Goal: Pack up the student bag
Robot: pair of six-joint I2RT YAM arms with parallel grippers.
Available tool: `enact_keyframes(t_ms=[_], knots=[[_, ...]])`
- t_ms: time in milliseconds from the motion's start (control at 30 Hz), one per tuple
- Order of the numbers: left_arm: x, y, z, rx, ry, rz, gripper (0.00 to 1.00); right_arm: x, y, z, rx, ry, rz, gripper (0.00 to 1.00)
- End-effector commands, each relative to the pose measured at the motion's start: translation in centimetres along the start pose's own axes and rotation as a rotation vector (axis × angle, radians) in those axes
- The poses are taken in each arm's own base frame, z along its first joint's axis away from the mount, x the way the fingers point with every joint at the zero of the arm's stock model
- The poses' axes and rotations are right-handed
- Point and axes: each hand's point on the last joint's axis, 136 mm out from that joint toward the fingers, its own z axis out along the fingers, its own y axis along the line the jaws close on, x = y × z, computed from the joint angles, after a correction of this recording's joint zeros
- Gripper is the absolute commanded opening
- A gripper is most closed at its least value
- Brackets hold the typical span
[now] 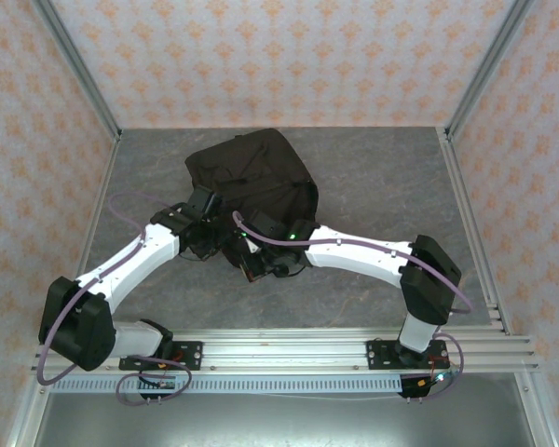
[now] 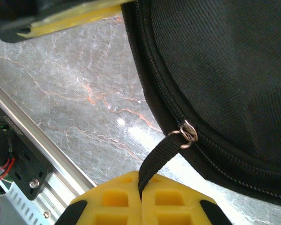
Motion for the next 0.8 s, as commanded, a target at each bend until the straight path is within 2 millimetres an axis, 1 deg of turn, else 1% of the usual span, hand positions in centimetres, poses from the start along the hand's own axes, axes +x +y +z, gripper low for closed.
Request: enact_keyframes(t_ms=[0,133,267,533,633,700,767], knots=[[-0.8,1.0,-0.5,-0.057,-0.053,0.038,0.0,0.0,-0.1,-2.1,0.008,0.014,-0.017,0.0],[-1.5,1.1,-1.4,-0.071,-0.091,0.057,0.0,0.5,-1.0,-2.6,0.005,0.059,-0.003,0.0],[-2.0,1.2,-2.1,-0.076,-0.121,0.061,0.0,0.5,-2.3,-3.4,0.003,0.078,0.023,0.0],[-2.2,1.6,-2.4,-0.091,-0.131,0.065,0.0,0.3,-4.6,-4.7,0.013,0.091,0.047,0.0],[-2.4,1.7,-2.6,-0.094,-0.141,0.069,0.0,0.2,-4.6,-5.1,-0.01,0.089,0.055,0.0],[-2.6,1.8,-2.8,-0.103,-0.15,0.073,0.0,0.3,-4.4,-5.4,-0.023,0.098,0.04,0.0],[-2.7,1.8,-3.0,-0.104,-0.154,0.08,0.0,0.4,-4.5,-5.6,-0.015,0.108,0.02,0.0]])
